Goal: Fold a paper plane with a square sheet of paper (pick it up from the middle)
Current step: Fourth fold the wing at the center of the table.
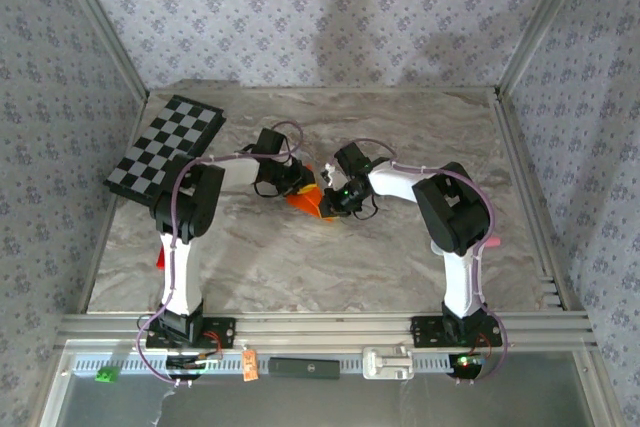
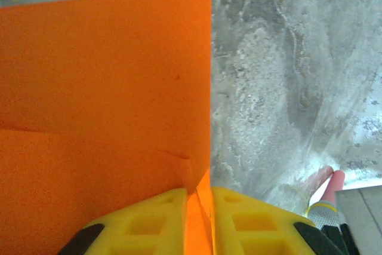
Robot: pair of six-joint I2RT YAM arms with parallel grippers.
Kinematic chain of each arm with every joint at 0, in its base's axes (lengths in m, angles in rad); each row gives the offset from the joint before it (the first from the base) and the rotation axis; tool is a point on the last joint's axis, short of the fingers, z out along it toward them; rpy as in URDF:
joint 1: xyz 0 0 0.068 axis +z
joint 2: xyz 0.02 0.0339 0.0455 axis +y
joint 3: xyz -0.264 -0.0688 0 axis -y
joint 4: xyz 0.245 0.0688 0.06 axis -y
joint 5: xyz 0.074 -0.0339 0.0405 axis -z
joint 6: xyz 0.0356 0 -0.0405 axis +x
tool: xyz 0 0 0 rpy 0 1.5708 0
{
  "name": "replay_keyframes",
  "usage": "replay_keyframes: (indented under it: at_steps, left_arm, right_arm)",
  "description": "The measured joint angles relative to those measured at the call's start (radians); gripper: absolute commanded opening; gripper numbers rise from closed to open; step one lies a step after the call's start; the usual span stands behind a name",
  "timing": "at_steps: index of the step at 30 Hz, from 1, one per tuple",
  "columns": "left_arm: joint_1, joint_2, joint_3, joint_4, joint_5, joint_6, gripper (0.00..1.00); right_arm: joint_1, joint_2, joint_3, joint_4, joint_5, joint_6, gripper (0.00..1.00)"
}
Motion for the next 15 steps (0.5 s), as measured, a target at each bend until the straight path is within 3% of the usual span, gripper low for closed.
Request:
replay_keyframes:
  at_steps: [6,15]
  left_arm:
    - [0.000,0.002,0.001,0.000,-0.004,0.000,0.16]
    - [0.000,0.002,0.001,0.001,-0.006,-0.011,0.15]
  right_arm:
    - [-0.036,-0.021,-0.016,0.035,-0.054,0.099,0.16]
    - [-0.023,-0.079,0.005,0.117,0.004,0.203,0.13]
